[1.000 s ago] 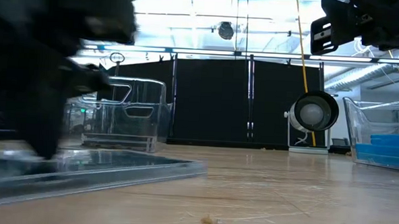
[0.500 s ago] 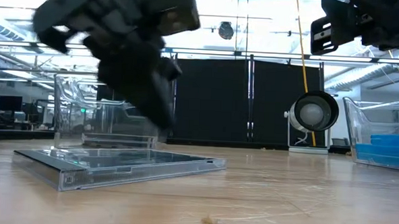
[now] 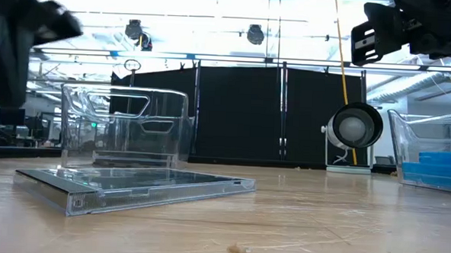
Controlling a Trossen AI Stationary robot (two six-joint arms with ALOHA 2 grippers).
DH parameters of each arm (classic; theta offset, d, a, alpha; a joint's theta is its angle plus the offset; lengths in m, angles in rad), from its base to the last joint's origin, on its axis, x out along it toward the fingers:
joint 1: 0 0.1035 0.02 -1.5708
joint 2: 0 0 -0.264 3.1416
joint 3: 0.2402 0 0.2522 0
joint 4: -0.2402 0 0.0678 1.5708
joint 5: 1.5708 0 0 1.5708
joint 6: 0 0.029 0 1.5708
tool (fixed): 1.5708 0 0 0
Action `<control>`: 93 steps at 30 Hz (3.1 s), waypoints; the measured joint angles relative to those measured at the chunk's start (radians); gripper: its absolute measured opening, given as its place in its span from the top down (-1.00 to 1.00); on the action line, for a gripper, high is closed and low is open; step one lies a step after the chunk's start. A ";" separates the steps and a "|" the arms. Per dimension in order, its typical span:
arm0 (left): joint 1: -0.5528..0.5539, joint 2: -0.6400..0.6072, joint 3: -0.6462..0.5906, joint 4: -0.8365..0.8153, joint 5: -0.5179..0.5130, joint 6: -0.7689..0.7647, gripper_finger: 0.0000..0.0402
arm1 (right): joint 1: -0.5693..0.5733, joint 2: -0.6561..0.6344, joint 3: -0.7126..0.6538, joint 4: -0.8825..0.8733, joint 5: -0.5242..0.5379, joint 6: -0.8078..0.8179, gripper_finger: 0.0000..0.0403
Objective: Pick & place jewel cases by type
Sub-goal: Put the black disc case into the left transparent bin
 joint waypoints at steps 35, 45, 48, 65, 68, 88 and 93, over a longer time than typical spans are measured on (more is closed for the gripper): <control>0.209 0.002 -0.239 0.426 -0.118 0.081 0.98 | 0.150 0.279 0.163 -0.042 0.194 -0.286 0.46; 0.252 0.007 -0.238 0.483 -0.031 0.190 0.97 | 0.211 0.617 0.568 -0.475 0.362 -0.383 0.46; 0.227 0.002 -0.232 0.477 0.030 0.222 0.97 | 0.226 0.711 0.651 -0.583 0.420 -0.408 0.46; 0.111 -0.017 -0.224 0.276 0.068 0.032 0.97 | 0.223 0.834 0.718 -0.641 0.626 -0.532 0.46; 0.100 -0.032 -0.222 0.280 0.028 0.084 0.98 | 0.223 0.834 0.718 -0.628 0.621 -0.541 0.46; 0.117 -0.061 0.137 -0.130 -0.005 0.240 0.96 | 0.229 0.839 0.914 -0.917 0.632 -0.649 0.27; 0.078 -0.061 0.112 -0.227 0.108 0.095 0.96 | 0.229 0.838 0.914 -0.922 0.660 -0.593 -0.03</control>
